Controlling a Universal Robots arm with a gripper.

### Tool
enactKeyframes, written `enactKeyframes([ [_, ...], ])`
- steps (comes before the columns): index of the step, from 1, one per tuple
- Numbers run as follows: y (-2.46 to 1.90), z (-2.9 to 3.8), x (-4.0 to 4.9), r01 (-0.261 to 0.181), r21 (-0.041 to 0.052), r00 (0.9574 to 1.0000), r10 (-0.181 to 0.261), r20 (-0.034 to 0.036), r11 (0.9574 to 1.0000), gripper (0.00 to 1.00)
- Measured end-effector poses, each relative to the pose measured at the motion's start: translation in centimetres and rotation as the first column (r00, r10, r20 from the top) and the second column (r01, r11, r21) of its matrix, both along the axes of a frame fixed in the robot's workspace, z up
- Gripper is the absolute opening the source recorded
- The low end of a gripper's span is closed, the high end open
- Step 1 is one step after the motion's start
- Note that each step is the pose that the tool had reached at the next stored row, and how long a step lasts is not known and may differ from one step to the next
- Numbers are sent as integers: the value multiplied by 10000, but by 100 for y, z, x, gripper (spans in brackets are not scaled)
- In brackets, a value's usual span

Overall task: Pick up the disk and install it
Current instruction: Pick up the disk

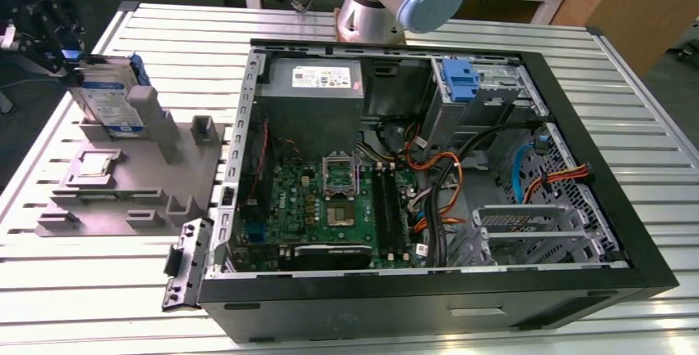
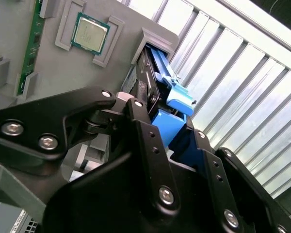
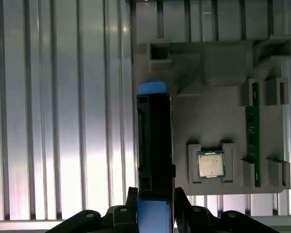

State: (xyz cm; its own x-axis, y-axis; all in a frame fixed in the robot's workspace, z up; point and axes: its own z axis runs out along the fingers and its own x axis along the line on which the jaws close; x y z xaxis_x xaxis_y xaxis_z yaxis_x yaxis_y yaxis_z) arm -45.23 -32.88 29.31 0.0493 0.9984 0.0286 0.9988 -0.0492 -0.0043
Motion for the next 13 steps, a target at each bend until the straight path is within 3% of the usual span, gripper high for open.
enactKeyframes([
  [4,-12,1,0,0,-135,10000,0,-2,9999,40],
  [7,-24,-1,0,0,-334,10000,0,0,9994,40],
  [13,-24,-9,0,24,-358,10000,-24,0,9994,40],
])
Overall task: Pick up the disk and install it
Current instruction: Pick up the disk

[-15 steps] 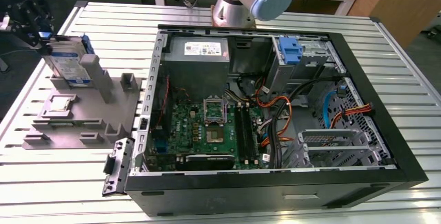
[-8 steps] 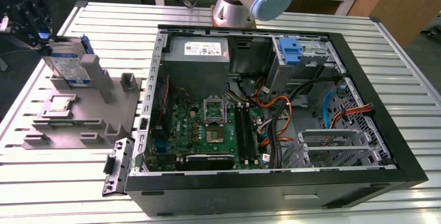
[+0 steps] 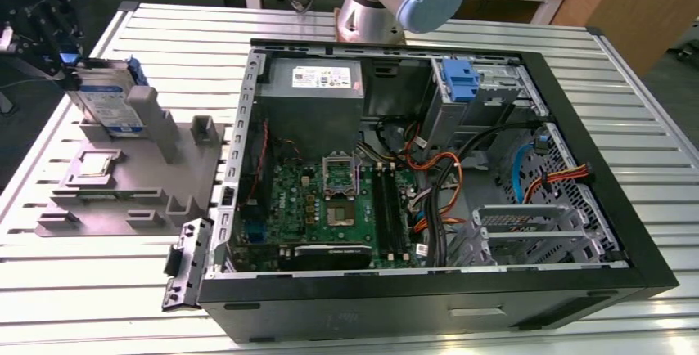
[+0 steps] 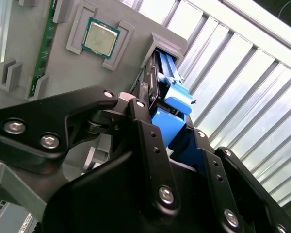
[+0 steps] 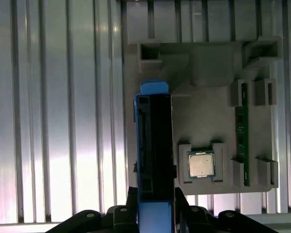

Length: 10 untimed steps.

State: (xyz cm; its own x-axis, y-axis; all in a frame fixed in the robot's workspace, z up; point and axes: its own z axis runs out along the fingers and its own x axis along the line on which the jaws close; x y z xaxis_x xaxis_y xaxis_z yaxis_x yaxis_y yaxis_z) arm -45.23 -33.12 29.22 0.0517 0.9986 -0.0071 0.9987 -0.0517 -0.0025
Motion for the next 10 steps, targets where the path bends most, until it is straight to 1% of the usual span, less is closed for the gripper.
enactKeyframes([
  [10,31,-8,0,27,14,10000,-27,0,10000,40],
])
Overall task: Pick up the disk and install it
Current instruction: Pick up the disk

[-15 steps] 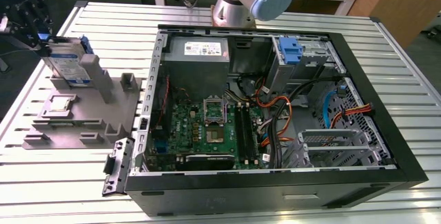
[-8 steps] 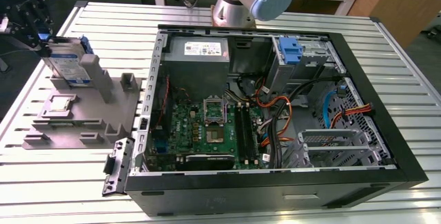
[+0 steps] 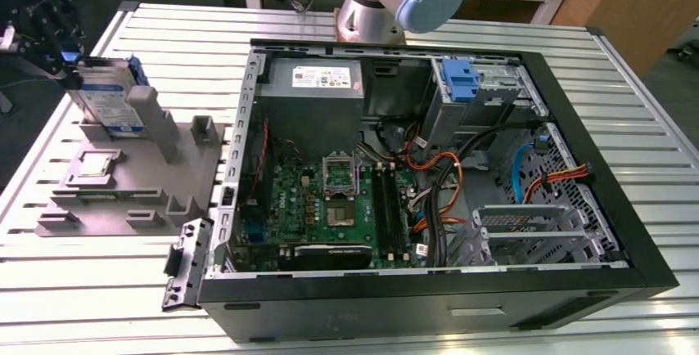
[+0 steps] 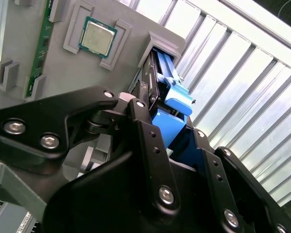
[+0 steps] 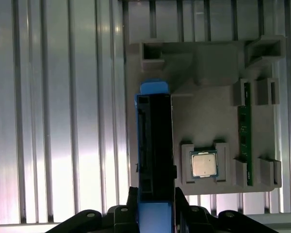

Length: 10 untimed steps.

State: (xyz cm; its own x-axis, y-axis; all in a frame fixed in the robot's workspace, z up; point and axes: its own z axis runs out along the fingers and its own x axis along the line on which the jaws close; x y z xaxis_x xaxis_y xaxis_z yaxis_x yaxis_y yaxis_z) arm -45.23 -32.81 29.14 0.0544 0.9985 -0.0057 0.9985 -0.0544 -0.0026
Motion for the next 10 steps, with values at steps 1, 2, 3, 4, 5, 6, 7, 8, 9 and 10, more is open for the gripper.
enactKeyframes([
  [1,2,0,0,1,0,10000,-1,0,10000,40],
  [2,3,-1,0,1,0,10000,-1,0,10000,40],
  [3,3,-1,0,2,-1,10000,-2,-1,10000,40],
  [4,3,-1,0,1,-1,10000,-1,0,10000,40],
  [5,2,-1,0,1,-3,10000,-1,0,10000,40],
  [6,2,-1,0,1,-2,10000,-1,-1,10000,39],
  [7,3,-1,0,1,-2,10000,-1,0,10000,39],
  [8,3,-1,0,2,-2,10000,-2,0,10000,37],
  [9,3,-1,0,1,-3,10000,-1,0,10000,37],
  [10,3,-1,0,1,-3,10000,-1,0,10000,37],
])
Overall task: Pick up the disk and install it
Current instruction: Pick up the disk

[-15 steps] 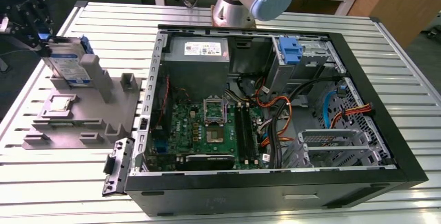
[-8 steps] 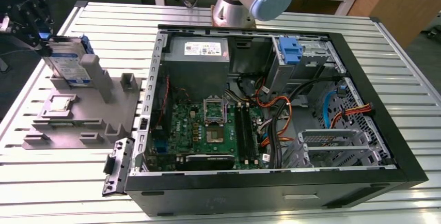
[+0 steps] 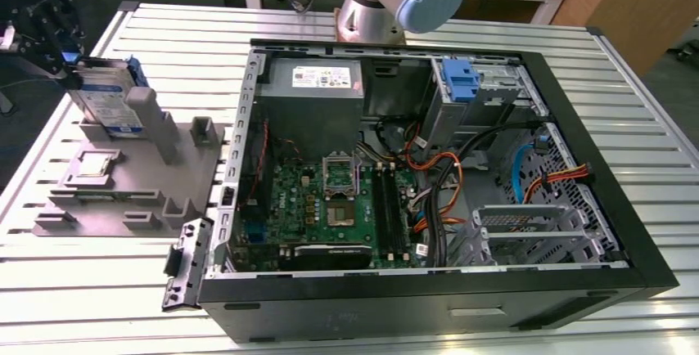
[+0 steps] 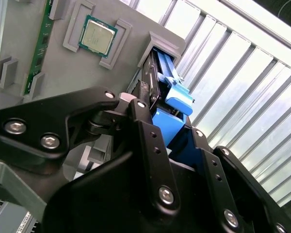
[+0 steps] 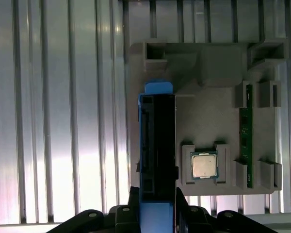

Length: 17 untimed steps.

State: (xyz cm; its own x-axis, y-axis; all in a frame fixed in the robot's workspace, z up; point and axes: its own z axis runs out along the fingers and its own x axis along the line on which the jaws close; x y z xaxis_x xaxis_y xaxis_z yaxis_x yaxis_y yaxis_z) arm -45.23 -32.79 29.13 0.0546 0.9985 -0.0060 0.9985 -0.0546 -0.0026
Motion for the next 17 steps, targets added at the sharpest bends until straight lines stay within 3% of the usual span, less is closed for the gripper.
enactKeyframes([
  [17,-1,0,0,-186,-2,9998,186,0,9998,37],
])
